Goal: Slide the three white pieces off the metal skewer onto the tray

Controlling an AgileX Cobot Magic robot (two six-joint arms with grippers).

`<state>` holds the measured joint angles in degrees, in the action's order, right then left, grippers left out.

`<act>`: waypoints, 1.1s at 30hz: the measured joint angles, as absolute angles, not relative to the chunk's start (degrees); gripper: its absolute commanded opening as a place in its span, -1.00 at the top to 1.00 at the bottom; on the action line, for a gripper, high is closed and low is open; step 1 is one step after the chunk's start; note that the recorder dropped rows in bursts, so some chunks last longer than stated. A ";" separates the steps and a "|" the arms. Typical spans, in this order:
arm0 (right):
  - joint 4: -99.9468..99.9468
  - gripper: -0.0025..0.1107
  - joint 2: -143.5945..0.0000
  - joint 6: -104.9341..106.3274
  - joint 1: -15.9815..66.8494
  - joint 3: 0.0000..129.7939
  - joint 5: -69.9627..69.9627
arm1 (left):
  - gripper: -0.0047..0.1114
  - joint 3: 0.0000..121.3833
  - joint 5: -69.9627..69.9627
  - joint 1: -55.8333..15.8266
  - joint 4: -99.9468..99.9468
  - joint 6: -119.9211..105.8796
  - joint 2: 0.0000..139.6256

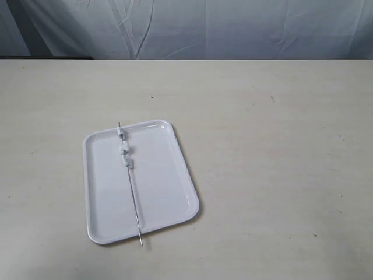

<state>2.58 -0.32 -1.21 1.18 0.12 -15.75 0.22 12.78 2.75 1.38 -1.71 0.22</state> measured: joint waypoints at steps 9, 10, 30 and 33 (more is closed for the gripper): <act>3.05 0.97 -0.32 -1.21 1.18 0.12 2.93 | 0.55 0.22 -0.46 2.75 2.29 -1.71 0.22; 3.05 0.97 -0.32 -1.21 1.18 0.12 3.65 | 0.55 0.22 -1.36 2.75 2.29 -1.71 0.22; 3.50 0.97 -0.32 -1.21 1.18 0.12 5.34 | 0.55 0.22 -7.40 2.75 2.41 1.10 0.22; 3.50 0.97 -0.32 -1.21 1.18 0.12 5.34 | 0.55 0.22 -10.99 2.75 2.41 6.65 0.22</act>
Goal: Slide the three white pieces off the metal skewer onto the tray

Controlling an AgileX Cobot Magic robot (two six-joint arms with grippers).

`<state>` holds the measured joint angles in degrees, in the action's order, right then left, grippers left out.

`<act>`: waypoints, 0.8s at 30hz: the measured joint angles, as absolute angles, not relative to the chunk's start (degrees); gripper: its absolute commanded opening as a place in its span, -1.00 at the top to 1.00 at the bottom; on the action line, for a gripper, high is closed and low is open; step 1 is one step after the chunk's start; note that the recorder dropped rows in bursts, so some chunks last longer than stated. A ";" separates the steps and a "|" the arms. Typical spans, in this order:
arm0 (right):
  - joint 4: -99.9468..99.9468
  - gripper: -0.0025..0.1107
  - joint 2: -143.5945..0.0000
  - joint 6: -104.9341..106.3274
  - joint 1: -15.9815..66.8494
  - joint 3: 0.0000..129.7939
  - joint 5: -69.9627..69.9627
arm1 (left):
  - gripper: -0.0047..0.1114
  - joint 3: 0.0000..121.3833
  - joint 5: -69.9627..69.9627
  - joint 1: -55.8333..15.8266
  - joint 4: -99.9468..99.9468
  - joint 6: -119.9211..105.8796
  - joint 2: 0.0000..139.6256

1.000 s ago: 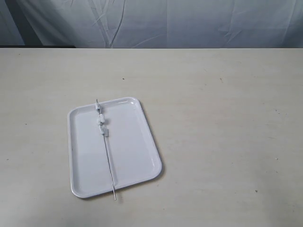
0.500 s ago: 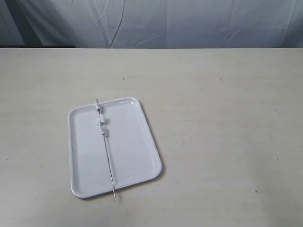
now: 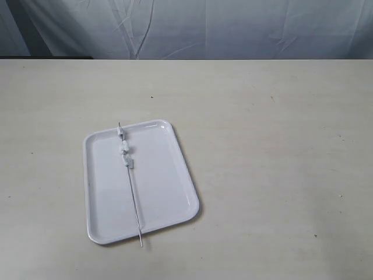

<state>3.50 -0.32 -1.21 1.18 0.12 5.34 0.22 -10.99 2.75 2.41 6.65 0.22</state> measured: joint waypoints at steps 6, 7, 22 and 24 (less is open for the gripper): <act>4.26 0.97 -0.32 -2.92 1.18 0.12 8.36 | 0.55 0.22 -24.67 2.75 1.40 19.64 0.22; 5.27 0.97 -0.32 -4.25 1.18 0.12 9.17 | 0.55 0.22 -26.79 2.75 1.29 20.35 0.22; 13.60 0.97 -0.32 -14.11 1.18 0.12 12.87 | 0.52 0.22 -38.67 2.75 2.90 22.79 0.21; 12.73 0.97 -0.32 -17.12 1.18 1.27 10.91 | 0.37 0.34 -35.26 2.75 11.41 29.26 0.21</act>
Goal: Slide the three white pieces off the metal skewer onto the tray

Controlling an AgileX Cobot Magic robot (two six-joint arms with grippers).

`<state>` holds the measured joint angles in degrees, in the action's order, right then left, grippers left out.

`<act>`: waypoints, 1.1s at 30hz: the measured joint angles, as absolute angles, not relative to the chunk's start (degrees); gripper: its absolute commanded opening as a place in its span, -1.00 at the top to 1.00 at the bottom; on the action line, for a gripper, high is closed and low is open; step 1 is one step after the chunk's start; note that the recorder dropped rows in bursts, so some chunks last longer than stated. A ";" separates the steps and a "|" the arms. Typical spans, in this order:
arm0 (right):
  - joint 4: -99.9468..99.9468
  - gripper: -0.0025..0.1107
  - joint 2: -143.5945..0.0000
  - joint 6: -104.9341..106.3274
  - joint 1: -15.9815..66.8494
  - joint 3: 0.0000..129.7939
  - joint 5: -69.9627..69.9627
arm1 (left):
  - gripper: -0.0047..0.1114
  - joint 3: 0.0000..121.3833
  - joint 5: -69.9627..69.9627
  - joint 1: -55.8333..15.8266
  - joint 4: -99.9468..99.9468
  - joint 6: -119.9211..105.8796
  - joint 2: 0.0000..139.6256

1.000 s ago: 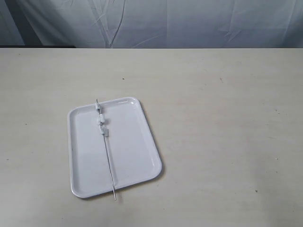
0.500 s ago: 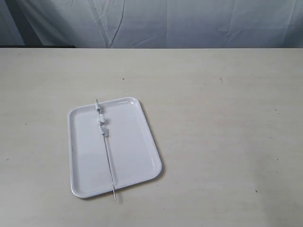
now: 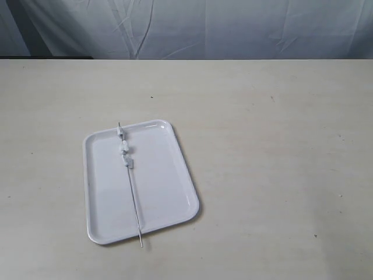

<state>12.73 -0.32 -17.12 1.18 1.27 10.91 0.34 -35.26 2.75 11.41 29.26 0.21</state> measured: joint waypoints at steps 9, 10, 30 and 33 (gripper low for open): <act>11.37 0.25 -21.53 -13.23 6.11 27.56 -16.98 | 0.30 16.92 -29.46 2.75 72.72 84.61 23.50; 17.06 0.26 -26.97 -8.08 8.00 30.39 -20.48 | 0.28 19.35 -31.17 2.76 80.87 91.74 29.04; 45.69 0.26 -96.35 23.22 36.85 60.78 -33.17 | -0.14 28.56 -48.48 2.76 99.58 109.28 75.21; 43.16 0.26 -103.85 20.99 39.73 64.70 -32.65 | -0.14 28.56 -46.14 2.76 98.37 107.20 75.41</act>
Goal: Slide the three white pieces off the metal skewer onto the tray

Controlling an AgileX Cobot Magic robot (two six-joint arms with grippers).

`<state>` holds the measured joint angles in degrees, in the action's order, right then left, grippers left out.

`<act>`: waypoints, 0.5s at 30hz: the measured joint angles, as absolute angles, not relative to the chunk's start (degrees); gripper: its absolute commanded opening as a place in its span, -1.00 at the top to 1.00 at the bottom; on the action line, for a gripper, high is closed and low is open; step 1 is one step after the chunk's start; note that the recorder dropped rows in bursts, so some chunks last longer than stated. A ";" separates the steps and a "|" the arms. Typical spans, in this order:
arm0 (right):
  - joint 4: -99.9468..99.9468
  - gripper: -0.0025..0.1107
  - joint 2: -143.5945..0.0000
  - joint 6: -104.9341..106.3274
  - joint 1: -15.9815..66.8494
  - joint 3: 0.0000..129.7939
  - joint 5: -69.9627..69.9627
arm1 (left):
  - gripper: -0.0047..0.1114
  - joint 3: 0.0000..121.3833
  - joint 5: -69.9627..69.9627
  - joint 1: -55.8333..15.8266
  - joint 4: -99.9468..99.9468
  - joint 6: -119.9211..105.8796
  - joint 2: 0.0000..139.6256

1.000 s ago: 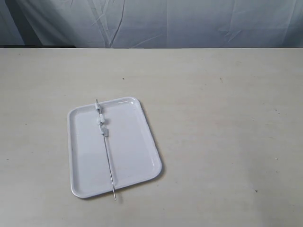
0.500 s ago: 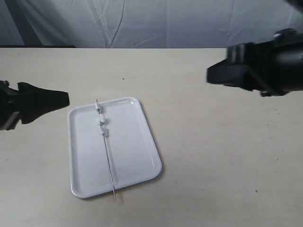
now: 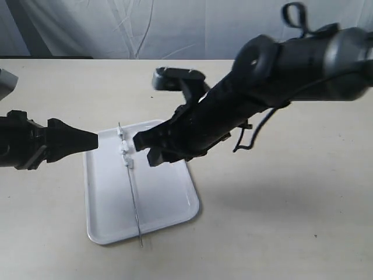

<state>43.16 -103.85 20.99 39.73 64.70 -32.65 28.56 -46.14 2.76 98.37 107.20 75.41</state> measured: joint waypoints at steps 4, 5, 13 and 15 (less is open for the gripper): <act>37.79 0.26 -110.78 16.46 42.65 69.84 -33.12 | -0.14 28.59 -43.10 2.76 96.92 106.43 75.47; 36.02 0.26 -111.95 14.99 43.38 70.87 -33.22 | -0.14 28.59 -42.86 2.76 96.48 106.32 75.56; 19.23 0.26 -115.00 1.89 49.58 76.33 -35.23 | -0.14 28.68 -42.34 2.76 95.70 106.22 75.60; 17.58 0.26 -115.14 0.00 50.78 77.36 -35.96 | -0.14 28.68 -42.34 2.76 95.45 106.22 75.60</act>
